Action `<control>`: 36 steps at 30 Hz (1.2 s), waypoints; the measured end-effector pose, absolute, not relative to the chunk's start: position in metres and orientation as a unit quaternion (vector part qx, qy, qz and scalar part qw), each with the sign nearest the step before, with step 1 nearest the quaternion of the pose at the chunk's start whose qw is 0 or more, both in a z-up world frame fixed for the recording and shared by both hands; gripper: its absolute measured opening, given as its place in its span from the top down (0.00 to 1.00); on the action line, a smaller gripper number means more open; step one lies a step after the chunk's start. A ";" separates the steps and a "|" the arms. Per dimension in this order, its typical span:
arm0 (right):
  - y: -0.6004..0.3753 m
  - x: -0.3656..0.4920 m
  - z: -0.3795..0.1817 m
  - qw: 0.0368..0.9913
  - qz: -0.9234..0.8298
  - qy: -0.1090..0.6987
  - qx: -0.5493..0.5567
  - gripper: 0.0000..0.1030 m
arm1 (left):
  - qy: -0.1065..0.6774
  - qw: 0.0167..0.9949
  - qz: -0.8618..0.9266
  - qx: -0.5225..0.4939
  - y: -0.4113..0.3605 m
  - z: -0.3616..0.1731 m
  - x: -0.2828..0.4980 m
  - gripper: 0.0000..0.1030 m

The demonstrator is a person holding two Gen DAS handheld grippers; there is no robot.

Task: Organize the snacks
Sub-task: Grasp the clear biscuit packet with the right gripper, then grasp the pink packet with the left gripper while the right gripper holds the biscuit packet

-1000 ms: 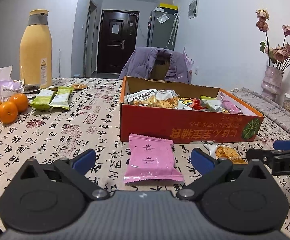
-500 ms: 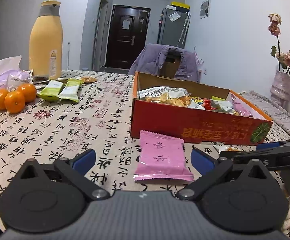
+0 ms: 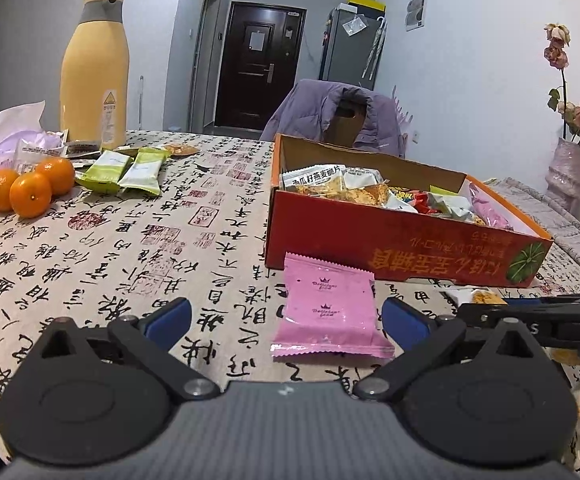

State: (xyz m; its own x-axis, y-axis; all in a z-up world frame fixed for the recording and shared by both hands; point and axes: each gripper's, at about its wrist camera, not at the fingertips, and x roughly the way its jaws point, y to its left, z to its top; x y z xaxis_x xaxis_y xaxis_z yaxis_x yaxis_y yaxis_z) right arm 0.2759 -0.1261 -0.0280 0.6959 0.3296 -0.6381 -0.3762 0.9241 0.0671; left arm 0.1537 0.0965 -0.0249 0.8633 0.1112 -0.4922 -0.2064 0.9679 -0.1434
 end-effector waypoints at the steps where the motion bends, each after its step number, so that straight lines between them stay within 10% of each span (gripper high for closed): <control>1: -0.128 0.275 -0.027 0.921 0.194 0.337 -0.032 0.57 | 0.249 0.960 0.083 -0.096 0.096 -0.025 0.154 0.00; 36: -0.203 0.248 -0.012 0.943 0.169 0.286 0.014 0.57 | 0.371 0.921 0.109 -0.046 0.062 -0.036 0.224 0.02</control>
State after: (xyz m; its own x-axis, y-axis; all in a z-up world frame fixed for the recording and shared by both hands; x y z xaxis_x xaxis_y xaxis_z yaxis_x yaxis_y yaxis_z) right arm 0.2482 -0.2030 -0.0119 0.7791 0.3268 -0.5350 -0.3104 0.9425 0.1237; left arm 0.2239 0.0619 -0.0364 0.7003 0.1677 -0.6939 -0.2356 0.9719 -0.0029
